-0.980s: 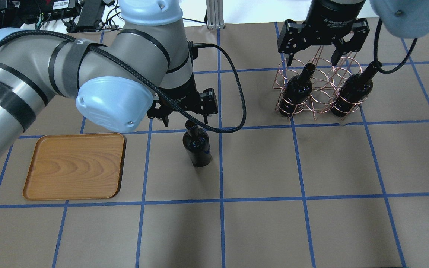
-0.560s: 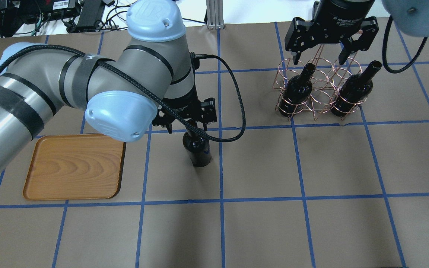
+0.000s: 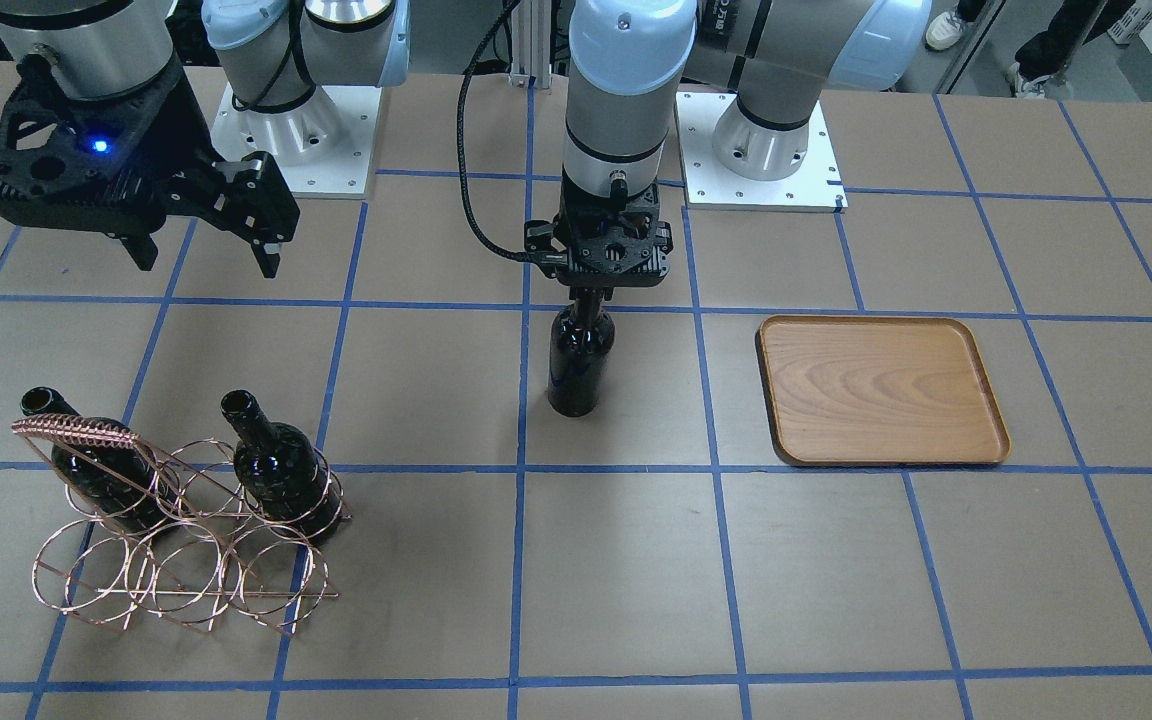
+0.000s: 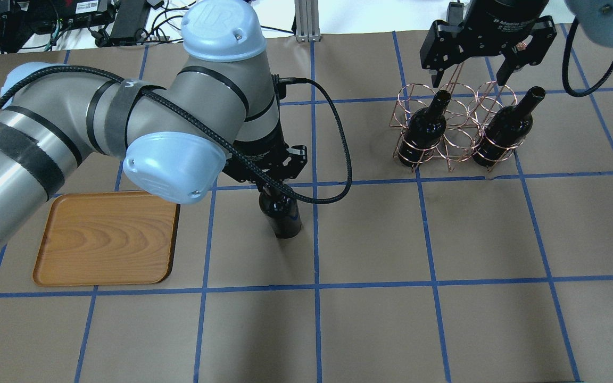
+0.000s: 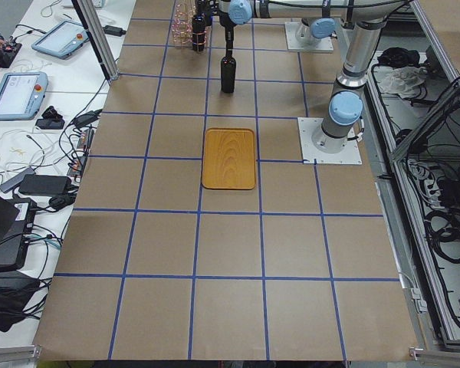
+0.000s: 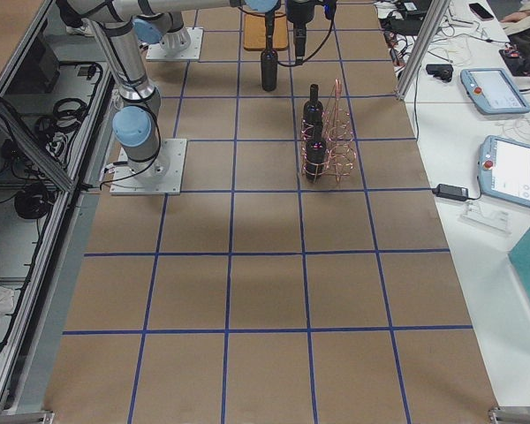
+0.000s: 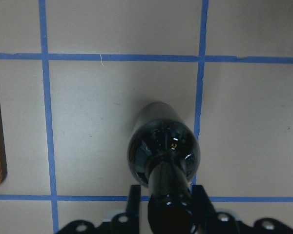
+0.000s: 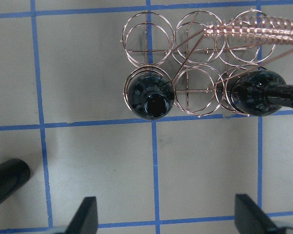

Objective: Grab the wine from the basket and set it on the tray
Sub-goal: 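Grasp the bottle neck with the left gripper and lay it on the tray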

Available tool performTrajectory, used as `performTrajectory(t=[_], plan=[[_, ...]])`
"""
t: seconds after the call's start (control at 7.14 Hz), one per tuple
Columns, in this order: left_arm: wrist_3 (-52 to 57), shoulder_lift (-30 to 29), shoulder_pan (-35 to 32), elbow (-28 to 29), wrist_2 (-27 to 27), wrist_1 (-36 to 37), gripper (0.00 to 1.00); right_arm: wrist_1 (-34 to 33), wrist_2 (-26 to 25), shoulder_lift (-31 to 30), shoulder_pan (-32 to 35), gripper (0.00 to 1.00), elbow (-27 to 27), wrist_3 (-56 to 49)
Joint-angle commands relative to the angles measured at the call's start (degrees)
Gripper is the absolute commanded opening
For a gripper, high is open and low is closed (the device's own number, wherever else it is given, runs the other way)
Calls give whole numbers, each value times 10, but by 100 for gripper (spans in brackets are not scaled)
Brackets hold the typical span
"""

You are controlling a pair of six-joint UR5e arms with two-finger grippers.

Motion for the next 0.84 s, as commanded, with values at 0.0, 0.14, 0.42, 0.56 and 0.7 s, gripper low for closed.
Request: performTrajectory(t=[0.0, 0.14, 0.42, 0.56, 0.7], plan=[[13, 9, 5, 3, 1, 0, 9, 7, 7, -10, -15, 100, 3, -3], [66, 21, 8, 2, 5, -6, 9, 3, 5, -9, -16, 100, 5, -5], [112, 43, 57, -11, 14, -24, 7, -2, 5, -9, -16, 100, 6, -8], [172, 66, 99, -20, 25, -53, 7, -1, 2, -9, -16, 100, 6, -10], [224, 94, 137, -28, 62, -90, 5, 0, 1, -9, -15, 100, 6, -10]])
